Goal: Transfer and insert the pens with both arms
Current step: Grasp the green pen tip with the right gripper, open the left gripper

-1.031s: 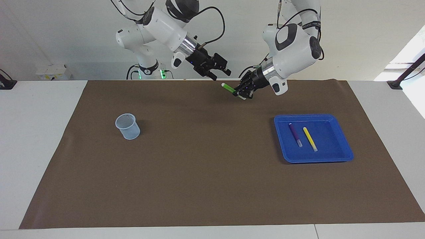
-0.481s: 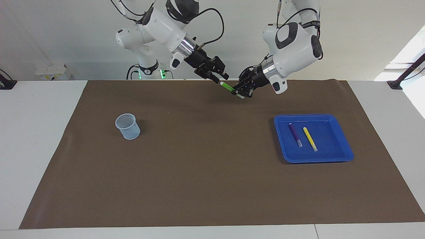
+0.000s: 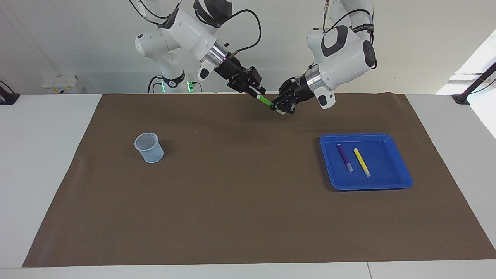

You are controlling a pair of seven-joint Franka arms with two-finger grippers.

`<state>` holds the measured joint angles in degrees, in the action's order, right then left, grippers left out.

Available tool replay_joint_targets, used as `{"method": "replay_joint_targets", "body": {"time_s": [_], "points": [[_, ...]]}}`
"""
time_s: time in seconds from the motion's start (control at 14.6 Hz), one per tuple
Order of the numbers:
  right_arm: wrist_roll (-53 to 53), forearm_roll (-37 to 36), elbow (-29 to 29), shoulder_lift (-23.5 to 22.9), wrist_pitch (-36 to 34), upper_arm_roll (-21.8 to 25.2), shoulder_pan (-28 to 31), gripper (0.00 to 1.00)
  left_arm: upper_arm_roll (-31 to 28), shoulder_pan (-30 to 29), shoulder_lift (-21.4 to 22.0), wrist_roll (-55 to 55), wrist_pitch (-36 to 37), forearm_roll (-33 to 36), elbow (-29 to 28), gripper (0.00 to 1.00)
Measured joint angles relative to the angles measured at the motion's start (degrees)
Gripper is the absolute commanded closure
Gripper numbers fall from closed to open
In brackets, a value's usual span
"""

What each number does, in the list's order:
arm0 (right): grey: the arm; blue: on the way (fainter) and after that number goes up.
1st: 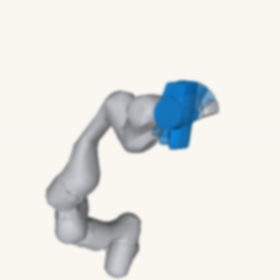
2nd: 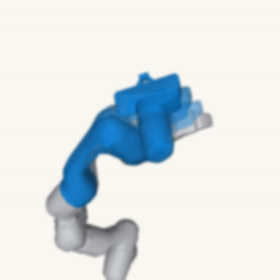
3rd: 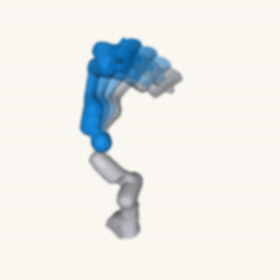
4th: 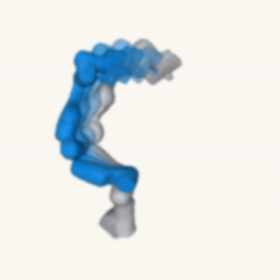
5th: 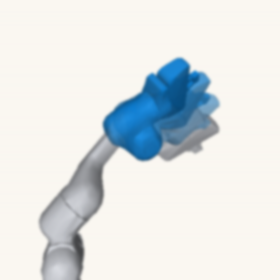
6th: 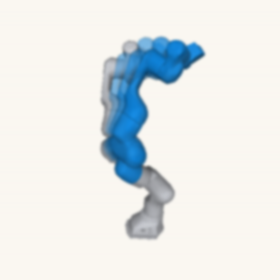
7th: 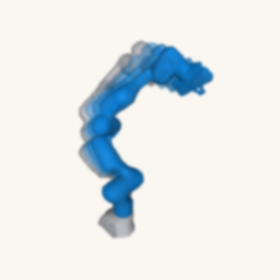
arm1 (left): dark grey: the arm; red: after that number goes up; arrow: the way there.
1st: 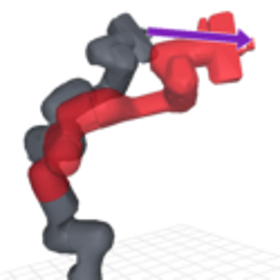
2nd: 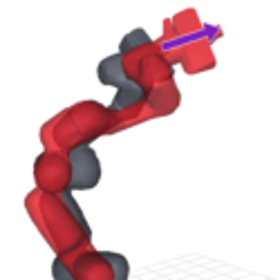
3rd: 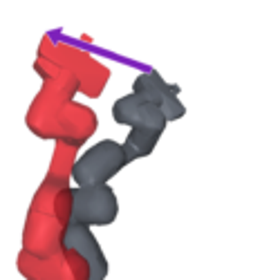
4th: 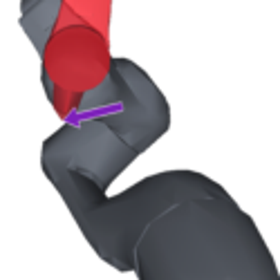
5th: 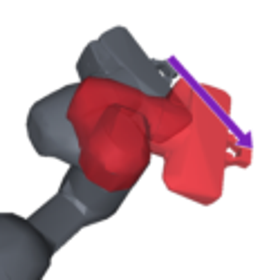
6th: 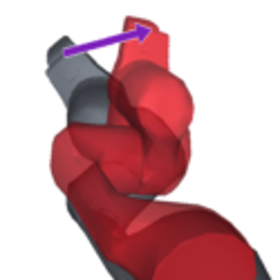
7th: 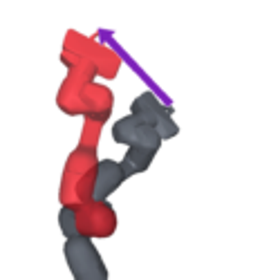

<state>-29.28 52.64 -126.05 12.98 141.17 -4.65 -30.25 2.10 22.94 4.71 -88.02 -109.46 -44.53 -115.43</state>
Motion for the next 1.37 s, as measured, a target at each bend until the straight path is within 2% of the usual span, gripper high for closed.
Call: {"method": "replay_joint_targets", "body": {"time_s": [0.69,0.89,1.03,1.1,1.37], "points": [[0.30,0.00,0.14,-1.32,2.21,-0.02,-0.10,0.55,-0.01,0.00,0.02,0.05,0.00,-0.34,0.00,1.00],[0.35,0.00,0.15,-1.32,2.21,-0.07,-0.32,0.67,-0.03,0.00,0.02,0.05,0.00,-0.46,0.00,1.00],[0.38,0.00,0.15,-1.32,2.21,-0.09,-0.60,0.93,-0.05,0.00,0.02,0.05,0.00,-0.50,0.00,1.00],[0.39,0.00,0.15,-1.32,2.21,-0.09,-0.67,1.00,-0.06,0.00,0.02,0.06,0.00,-0.52,0.00,1.00],[0.46,-0.04,0.14,-1.34,2.21,-0.08,-0.67,1.00,-0.11,0.00,0.03,0.11,0.00,-0.53,-0.01,1.00]]}}
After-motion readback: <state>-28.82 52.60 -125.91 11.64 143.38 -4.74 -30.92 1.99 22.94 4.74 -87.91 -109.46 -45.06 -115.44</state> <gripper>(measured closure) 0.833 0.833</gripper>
